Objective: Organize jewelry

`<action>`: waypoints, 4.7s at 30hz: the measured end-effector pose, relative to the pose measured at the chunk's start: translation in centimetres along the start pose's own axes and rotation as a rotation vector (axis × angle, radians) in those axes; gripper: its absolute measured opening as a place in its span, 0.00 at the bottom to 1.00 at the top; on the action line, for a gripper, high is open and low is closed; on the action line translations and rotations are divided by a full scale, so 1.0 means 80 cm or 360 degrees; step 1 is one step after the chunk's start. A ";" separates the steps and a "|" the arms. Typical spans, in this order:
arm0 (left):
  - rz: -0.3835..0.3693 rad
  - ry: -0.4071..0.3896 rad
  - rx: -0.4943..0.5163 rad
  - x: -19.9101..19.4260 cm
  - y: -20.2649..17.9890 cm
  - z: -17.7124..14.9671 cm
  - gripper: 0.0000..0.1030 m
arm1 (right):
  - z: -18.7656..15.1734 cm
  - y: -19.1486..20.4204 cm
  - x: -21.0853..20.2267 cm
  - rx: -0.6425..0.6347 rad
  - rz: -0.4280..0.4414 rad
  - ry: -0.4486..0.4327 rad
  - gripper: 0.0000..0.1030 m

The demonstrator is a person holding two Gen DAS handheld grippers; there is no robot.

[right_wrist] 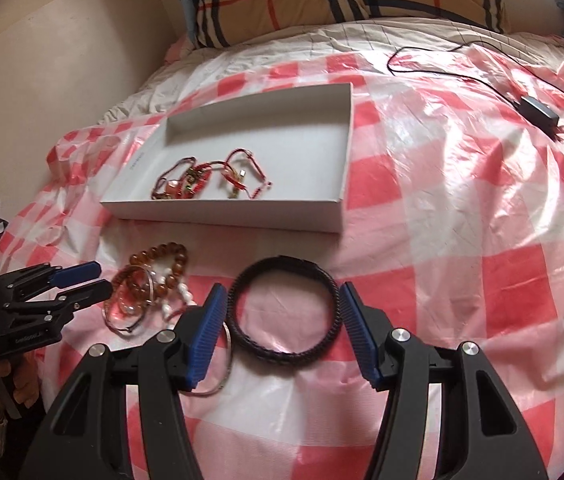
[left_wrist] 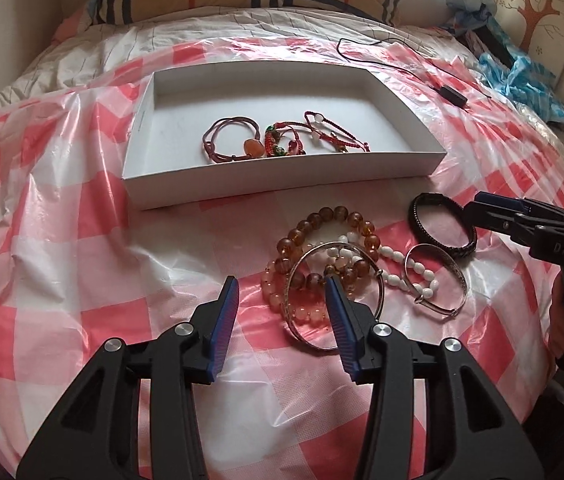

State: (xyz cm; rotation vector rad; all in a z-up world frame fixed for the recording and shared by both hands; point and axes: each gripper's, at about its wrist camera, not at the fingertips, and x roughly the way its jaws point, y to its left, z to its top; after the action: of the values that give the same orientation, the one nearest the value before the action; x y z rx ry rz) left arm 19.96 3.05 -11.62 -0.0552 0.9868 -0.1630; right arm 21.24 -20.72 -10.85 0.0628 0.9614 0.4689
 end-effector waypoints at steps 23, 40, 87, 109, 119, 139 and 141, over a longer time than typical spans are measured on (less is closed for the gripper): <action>0.0137 0.0024 0.0103 0.013 -0.030 -0.007 0.19 | -0.006 0.008 0.042 -0.0112 -0.0240 0.0125 0.54; 0.0111 0.0014 0.0097 0.011 -0.026 -0.006 0.19 | -0.005 0.002 0.040 -0.0048 -0.0281 0.0154 0.16; -0.0071 -0.0209 -0.0213 -0.001 0.030 0.079 0.04 | 0.077 0.021 0.003 0.0049 0.0074 -0.0185 0.10; 0.0102 -0.0152 -0.0156 0.059 0.020 0.112 0.04 | 0.115 0.022 0.075 0.0017 0.0000 -0.0159 0.27; 0.0103 -0.0166 -0.0149 0.040 0.014 0.093 0.04 | 0.066 0.013 0.022 0.0030 0.0040 -0.0148 0.30; 0.0121 -0.0175 -0.0099 -0.004 -0.013 0.030 0.35 | -0.007 0.049 -0.021 -0.0070 -0.0073 -0.0101 0.54; 0.0119 -0.0171 -0.0090 -0.005 -0.013 0.026 0.37 | -0.010 0.051 -0.021 -0.0066 -0.0084 -0.0105 0.55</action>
State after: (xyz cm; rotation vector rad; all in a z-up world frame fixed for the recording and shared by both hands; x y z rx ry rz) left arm 21.41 2.03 -10.01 -0.0779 0.8849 -0.0627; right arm 18.32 -17.85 -8.99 0.0154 0.8861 0.4357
